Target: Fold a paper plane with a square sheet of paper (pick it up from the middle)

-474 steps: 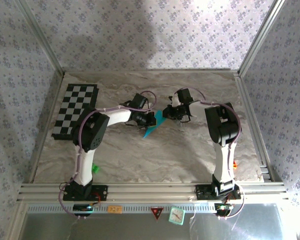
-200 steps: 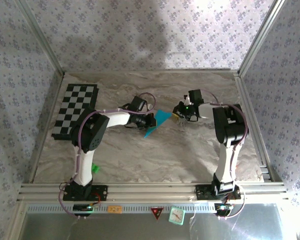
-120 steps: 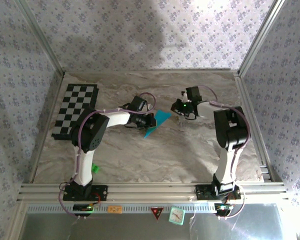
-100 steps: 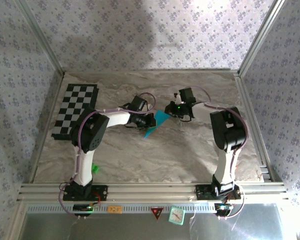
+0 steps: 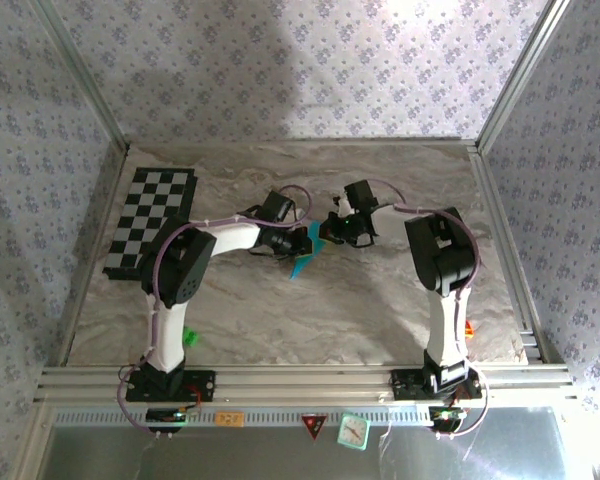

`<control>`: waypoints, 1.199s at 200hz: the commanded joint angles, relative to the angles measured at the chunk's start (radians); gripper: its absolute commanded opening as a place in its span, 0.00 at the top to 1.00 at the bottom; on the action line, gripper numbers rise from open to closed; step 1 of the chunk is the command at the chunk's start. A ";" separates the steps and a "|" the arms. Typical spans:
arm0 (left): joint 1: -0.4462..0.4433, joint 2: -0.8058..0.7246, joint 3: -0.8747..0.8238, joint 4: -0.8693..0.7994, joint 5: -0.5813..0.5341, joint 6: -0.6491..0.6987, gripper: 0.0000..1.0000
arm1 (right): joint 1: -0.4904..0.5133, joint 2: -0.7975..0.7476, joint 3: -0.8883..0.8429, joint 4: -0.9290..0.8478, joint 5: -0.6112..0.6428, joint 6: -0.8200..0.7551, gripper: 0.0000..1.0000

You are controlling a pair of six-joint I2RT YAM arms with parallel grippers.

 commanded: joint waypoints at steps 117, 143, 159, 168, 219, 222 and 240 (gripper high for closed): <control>-0.014 0.080 0.075 -0.074 0.034 0.086 1.00 | -0.025 0.081 0.045 -0.173 0.048 -0.075 1.00; -0.014 0.070 0.024 -0.073 0.030 0.089 1.00 | -0.027 0.097 0.068 -0.223 0.076 -0.077 1.00; -0.014 0.053 -0.016 -0.073 0.030 0.094 1.00 | -0.025 0.120 0.099 -0.286 0.092 -0.081 1.00; -0.013 0.041 -0.040 -0.074 0.033 0.097 1.00 | -0.029 0.123 0.104 -0.289 0.092 -0.082 1.00; -0.014 -0.038 -0.170 -0.107 0.051 0.117 1.00 | -0.033 0.127 0.122 -0.325 0.119 -0.089 1.00; -0.015 -0.044 -0.177 -0.109 0.049 0.117 1.00 | -0.033 0.127 0.123 -0.325 0.120 -0.089 1.00; -0.015 -0.078 -0.219 -0.114 0.046 0.119 1.00 | -0.032 0.132 0.133 -0.331 0.123 -0.091 1.00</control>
